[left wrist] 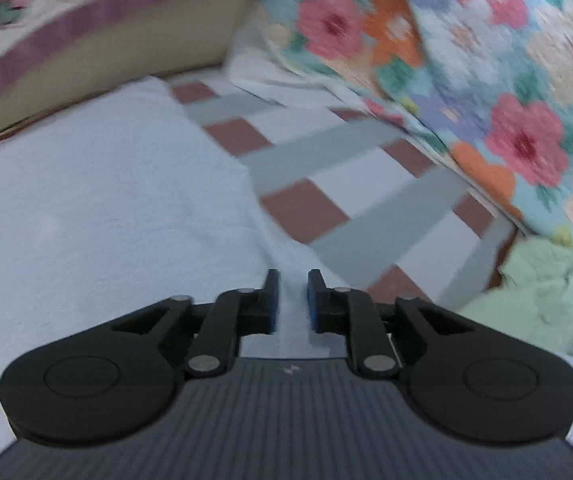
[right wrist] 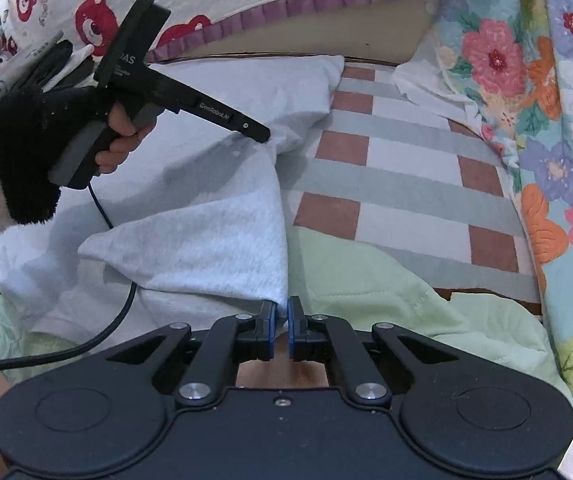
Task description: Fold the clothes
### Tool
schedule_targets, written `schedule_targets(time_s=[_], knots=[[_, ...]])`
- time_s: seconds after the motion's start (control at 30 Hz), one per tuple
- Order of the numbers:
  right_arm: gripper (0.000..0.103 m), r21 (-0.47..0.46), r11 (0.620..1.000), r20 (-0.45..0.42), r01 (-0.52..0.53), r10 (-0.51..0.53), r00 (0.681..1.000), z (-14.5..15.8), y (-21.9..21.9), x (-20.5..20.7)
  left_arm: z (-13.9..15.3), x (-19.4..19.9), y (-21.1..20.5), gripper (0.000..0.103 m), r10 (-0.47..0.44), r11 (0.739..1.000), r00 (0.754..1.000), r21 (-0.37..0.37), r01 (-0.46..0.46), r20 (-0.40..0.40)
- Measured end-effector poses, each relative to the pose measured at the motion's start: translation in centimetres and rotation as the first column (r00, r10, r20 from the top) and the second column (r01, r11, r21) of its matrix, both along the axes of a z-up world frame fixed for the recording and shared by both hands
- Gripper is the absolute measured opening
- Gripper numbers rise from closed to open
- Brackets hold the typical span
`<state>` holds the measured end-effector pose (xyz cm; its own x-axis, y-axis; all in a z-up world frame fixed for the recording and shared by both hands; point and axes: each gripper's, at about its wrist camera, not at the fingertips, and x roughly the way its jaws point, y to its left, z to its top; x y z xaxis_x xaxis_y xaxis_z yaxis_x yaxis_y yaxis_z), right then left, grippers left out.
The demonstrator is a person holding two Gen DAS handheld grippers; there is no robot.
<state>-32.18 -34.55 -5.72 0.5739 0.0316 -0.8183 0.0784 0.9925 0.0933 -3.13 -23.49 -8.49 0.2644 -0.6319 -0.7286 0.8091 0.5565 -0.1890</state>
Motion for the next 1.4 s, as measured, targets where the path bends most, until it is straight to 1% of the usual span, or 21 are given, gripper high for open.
schedule_targets(time_s=[0.03,0.07,0.13,0.2,0.23,0.3,0.37,0.43,0.53,0.63,0.67,0.73,0.8,0.87,0.9,0.97,1.03,1.07,1.2,1.3,1.4], knots=[[0.005,-0.001,1.0,-0.004,0.0,0.0,1.0,0.1,0.0,-0.1,0.6,0.1,1.2,0.026,0.021,0.999,1.0,-0.028,-0.021,-0.012],[0.005,-0.009,1.0,-0.014,-0.001,0.001,1.0,0.2,0.1,-0.1,1.1,0.3,2.5,0.04,0.039,0.997,0.998,-0.065,-0.042,-0.046],[0.005,-0.035,0.999,-0.021,-0.007,0.006,1.0,0.7,0.4,-0.2,2.1,0.3,5.2,0.051,0.068,0.988,0.99,-0.126,-0.083,-0.122],[0.007,-0.067,0.998,0.001,-0.015,0.015,1.0,1.7,0.8,-0.5,2.5,0.0,7.1,0.051,0.085,0.988,0.981,-0.116,-0.106,-0.176],[0.013,-0.084,0.996,0.012,-0.019,0.02,1.0,2.2,1.0,-0.6,2.5,-0.3,8.0,0.051,0.096,0.987,0.974,-0.106,-0.12,-0.204],[0.013,-0.004,0.999,0.103,-0.049,0.049,0.993,3.5,0.9,-0.8,2.1,-0.9,9.1,0.052,0.093,0.985,0.954,-0.116,-0.131,-0.286],[0.013,-0.003,0.996,0.136,-0.084,0.084,0.987,3.6,1.4,0.5,1.5,-1.7,10.1,0.052,0.081,0.981,0.93,-0.137,-0.138,-0.359],[0.015,-0.017,0.993,0.159,-0.119,0.12,0.98,3.5,2.0,2.1,1.1,-2.9,10.3,0.052,0.055,0.98,0.926,-0.159,-0.122,-0.372],[0.021,-0.008,0.983,0.155,-0.183,0.182,0.971,2.6,3.2,4.8,0.3,-4.3,9.6,0.052,0.04,0.988,0.917,-0.123,-0.097,-0.397],[0.024,-0.011,0.967,0.125,-0.254,0.254,0.959,1.8,5.5,5.9,-0.8,-5.0,9.4,0.056,0.066,0.992,0.924,-0.075,-0.102,-0.377],[0.026,-0.013,0.958,0.132,-0.287,0.286,0.949,1.6,6.3,5.6,-1.4,-5.0,9.3,0.061,0.084,0.992,0.924,-0.06,-0.115,-0.374],[0.039,-0.045,0.927,0.122,-0.371,0.374,0.919,1.0,7.8,5.1,-2.7,-4.7,9.3,0.063,0.154,0.984,0.916,-0.024,-0.175,-0.37],[0.053,-0.111,0.889,0.105,-0.444,0.454,0.885,0.1,9.5,4.7,-3.7,-4.4,9.3,0.056,0.172,0.979,0.914,-0.035,-0.199,-0.366],[0.054,-0.228,0.842,0.082,-0.489,0.517,0.852,-1.0,11.4,4.6,-3.9,-4.4,9.1,0.003,0.149,0.984,0.933,-0.047,-0.174,-0.329],[0.054,-0.265,0.827,0.073,-0.497,0.531,0.844,-1.5,12.0,4.7,-3.6,-4.6,9.0,0.003,0.139,0.986,0.947,-0.045,-0.159,-0.291],[0.05,-0.295,0.804,0.062,-0.516,0.555,0.83,-2.4,12.7,5.2,-2.7,-4.7,8.9,0.002,0.125,0.989,0.966,-0.048,-0.14,-0.228],[0.002,-0.252,0.8,0.049,-0.544,0.572,0.819,-2.9,12.4,5.7,-1.5,-4.5,9.6,0.002,0.138,0.984,0.967,-0.08,-0.158,-0.213],[0.001,-0.204,0.807,0.035,-0.554,0.572,0.82,-3.0,12.0,6.0,-0.8,-4.2,10.2,0.002,0.153,0.979,0.966,-0.102,-0.177,-0.208],[0.001,-0.123,0.799,0.007,-0.588,0.593,0.805,-3.2,11.6,5.6,0.2,-3.4,12.2,0.002,0.234,0.947,0.946,-0.169,-0.274,-0.224],[0.001,-0.055,0.788,-0.004,-0.613,0.614,0.789,-3.7,11.5,5.2,-0.6,-3.3,12.5,0.002,0.281,0.938,0.927,-0.136,-0.32,-0.246],[0.001,-0.04,0.842,0.038,-0.539,0.54,0.841,-3.0,10.7,4.9,-1.8,-3.4,12.6,0.006,0.321,0.93,0.903,-0.085,-0.358,-0.287]])
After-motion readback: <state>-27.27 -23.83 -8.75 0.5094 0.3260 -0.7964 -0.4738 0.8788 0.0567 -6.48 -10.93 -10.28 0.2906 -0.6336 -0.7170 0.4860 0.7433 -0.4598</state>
